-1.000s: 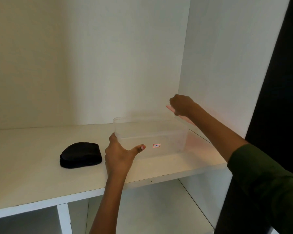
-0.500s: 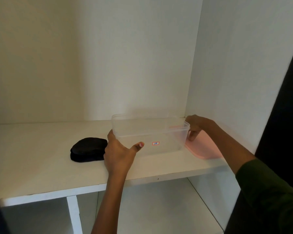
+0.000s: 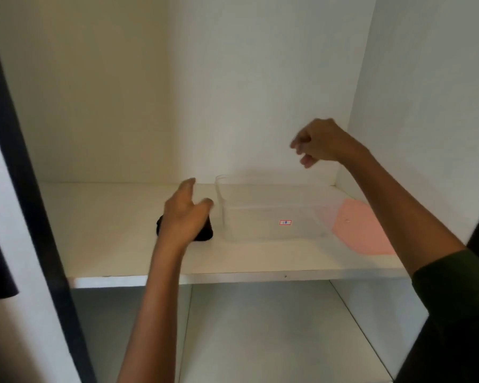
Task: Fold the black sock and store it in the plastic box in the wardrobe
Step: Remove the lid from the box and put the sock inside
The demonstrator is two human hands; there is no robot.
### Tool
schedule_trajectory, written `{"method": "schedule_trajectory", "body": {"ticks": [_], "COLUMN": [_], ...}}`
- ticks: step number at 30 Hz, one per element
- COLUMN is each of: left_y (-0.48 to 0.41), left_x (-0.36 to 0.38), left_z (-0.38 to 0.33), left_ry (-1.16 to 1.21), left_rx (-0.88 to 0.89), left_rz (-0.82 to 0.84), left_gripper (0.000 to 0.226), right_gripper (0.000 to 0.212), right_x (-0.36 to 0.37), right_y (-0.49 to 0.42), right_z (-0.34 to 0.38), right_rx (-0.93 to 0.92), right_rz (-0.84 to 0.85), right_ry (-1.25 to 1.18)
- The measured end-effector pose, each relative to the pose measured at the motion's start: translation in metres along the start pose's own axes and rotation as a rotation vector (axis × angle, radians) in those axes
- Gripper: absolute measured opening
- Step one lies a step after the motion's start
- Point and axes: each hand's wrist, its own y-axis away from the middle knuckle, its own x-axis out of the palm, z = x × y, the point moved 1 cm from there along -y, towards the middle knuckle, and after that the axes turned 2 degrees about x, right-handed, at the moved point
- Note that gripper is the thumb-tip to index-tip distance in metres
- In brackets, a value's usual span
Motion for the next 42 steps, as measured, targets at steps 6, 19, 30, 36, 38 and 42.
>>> {"method": "schedule_trajectory", "body": {"ticks": [6,19,30,36,38,42], "left_y": [-0.029,-0.048,-0.061,-0.069,-0.071,-0.075], "left_x": [-0.036,-0.028,-0.049,-0.034,-0.019,0.021], "left_z": [0.023,0.045,0.031,-0.030,-0.050,-0.069], "left_ry": [-0.601,-0.804,-0.533,-0.050,0.087,0.024], "left_rx": [-0.234,-0.316,-0.258,-0.020,-0.016,-0.070], "left_rz": [-0.172,0.001,-0.155,-0.198,-0.040,0.347], "left_gripper": [0.032,0.013,0.036,0.041,0.044,0.031], "right_gripper": [0.027,0.017,0.074,0.087,0.090,0.087], "right_x": [0.079,0.197,0.179,0.091,0.060,0.028], "right_y": [0.013,0.027,0.034,0.021,0.018,0.017], "right_z": [0.108,0.142,0.137,0.124,0.104,0.047], "right_rx": [-0.328,-0.065,-0.069,-0.073,-0.003,0.230], "right_rz": [0.330,0.552,0.131,-0.122,-0.107,0.060], "right_ry": [0.258,0.756,0.041,-0.151,-0.166,-0.220]}}
